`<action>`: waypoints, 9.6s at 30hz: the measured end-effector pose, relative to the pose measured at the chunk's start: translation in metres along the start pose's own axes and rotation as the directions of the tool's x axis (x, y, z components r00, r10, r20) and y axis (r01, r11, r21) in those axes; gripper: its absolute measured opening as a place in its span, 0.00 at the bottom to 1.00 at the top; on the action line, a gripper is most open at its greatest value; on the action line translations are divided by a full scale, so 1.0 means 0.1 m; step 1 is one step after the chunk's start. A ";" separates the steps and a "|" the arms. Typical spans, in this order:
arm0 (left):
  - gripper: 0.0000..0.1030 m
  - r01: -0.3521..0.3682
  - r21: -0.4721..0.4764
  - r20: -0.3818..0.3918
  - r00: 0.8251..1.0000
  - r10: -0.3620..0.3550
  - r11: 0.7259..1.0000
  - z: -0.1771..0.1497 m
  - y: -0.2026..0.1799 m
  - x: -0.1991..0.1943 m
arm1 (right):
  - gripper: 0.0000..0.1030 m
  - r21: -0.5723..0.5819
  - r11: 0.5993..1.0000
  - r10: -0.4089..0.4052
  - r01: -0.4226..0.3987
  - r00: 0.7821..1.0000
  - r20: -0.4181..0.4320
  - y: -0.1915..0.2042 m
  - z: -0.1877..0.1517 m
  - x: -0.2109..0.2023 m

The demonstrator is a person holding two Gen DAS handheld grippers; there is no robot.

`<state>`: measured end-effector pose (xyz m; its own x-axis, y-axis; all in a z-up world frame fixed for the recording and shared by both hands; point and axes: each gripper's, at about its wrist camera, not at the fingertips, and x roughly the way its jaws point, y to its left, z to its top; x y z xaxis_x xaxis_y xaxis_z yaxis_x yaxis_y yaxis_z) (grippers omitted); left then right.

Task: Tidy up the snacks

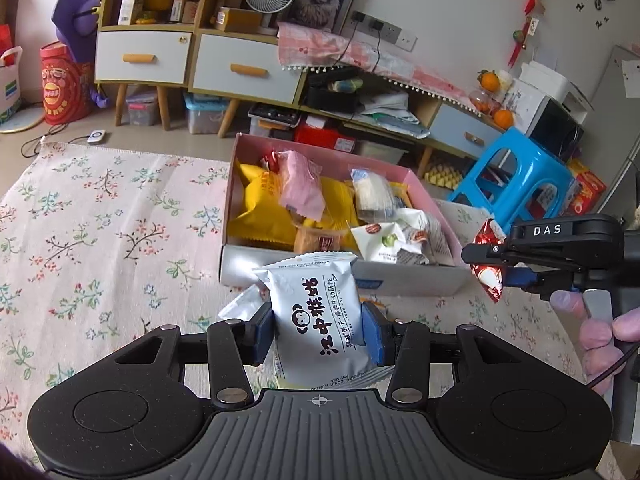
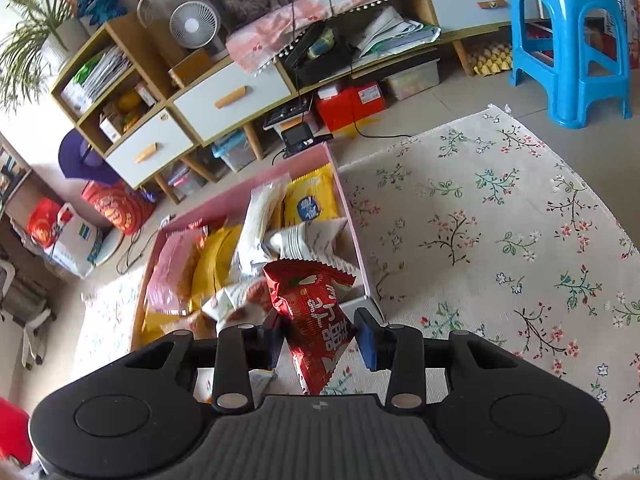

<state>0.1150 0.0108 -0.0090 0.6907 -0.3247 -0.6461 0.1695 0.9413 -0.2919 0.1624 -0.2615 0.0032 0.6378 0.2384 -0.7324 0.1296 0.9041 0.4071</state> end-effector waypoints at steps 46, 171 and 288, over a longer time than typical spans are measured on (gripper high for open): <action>0.62 -0.062 0.095 0.073 0.996 0.056 0.994 0.95 -0.37 1.18 | 0.54 0.133 0.980 0.133 -0.149 0.984 0.120 -0.14 0.46 0.41; 0.25 -0.040 0.315 -0.136 0.987 0.087 0.948 -0.31 0.28 0.30 | 0.28 -0.425 0.904 -0.030 0.031 1.000 0.007 0.69 -0.90 0.22; 1.00 -0.314 0.047 -0.092 0.944 0.317 0.948 0.19 0.07 -0.67 | 0.90 -0.317 0.931 -0.170 0.183 0.983 0.067 0.89 -0.63 -0.60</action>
<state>0.0830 0.0409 0.0458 0.6407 -0.0163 -0.7676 -0.0235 0.9989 -0.0408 0.0881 -0.1728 0.0493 0.6556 0.0568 -0.7530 -0.0036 0.9974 0.0721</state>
